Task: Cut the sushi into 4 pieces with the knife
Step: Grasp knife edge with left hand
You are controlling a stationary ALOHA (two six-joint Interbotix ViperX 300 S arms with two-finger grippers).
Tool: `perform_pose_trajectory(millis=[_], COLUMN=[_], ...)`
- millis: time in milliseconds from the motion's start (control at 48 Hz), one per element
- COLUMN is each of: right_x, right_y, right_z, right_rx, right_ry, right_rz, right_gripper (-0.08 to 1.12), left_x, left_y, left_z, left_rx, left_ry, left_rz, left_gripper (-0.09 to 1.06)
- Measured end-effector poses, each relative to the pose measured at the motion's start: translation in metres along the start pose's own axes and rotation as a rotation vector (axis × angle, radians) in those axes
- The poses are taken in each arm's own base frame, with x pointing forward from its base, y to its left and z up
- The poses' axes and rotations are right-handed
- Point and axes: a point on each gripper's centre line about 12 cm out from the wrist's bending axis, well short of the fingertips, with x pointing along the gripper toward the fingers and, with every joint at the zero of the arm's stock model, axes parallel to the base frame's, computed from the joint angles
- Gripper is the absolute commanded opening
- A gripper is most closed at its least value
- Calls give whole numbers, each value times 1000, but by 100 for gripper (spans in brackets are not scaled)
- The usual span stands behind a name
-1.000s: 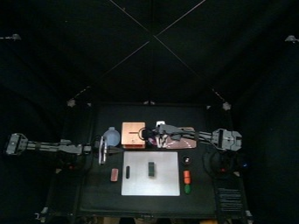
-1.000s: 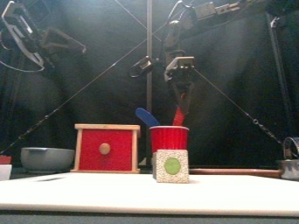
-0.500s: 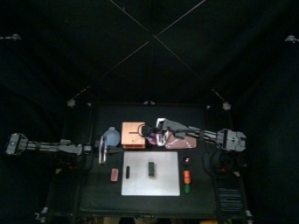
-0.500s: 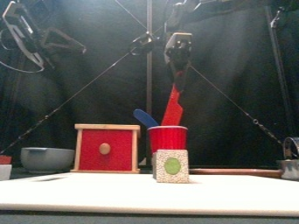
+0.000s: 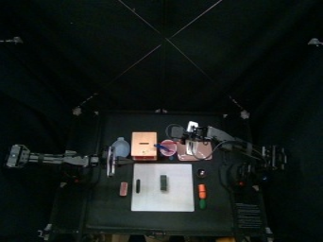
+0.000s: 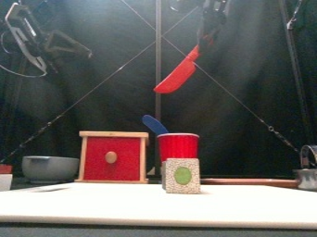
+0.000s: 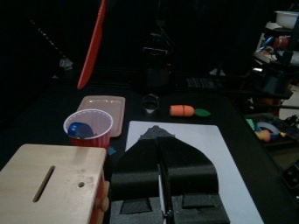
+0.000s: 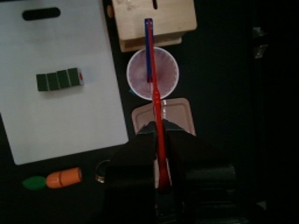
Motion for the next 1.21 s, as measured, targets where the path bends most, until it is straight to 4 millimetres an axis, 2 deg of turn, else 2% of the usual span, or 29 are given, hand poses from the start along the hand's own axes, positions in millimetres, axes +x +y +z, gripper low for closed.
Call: perform_pose_trajectory(millis=[250,354,500,667,750,875,1062,1208], right_x=[-11,-7,-2,8,21,43,69,77], right_y=[24,33,40,53,62,73,92,99], right_z=[-41,-62,-81,-94,-100,-109,-128,-132], right_rx=[4,46,83,84,71,56,50,73], right_ry=[-287,-421,-566,-646,-651,-664,-680,-682], right_rz=[35,71,91,121,141,157,200,223], right_gripper=[26,26,26,26,26,26,26,25], left_x=[0,0,0,0,0,3,12,21], left_y=[5,7,8,9,9,7,-2,-8], left_z=[6,9,14,21,25,31,27,25], left_rx=[-8,-23,-35,-55,-64,-64,-77,-89], left_ry=[-29,-49,-88,-134,-148,-153,-67,4], left_rz=[25,35,43,50,52,40,6,-15], left_gripper=[-3,-2,-2,-2,2,15,48,76])
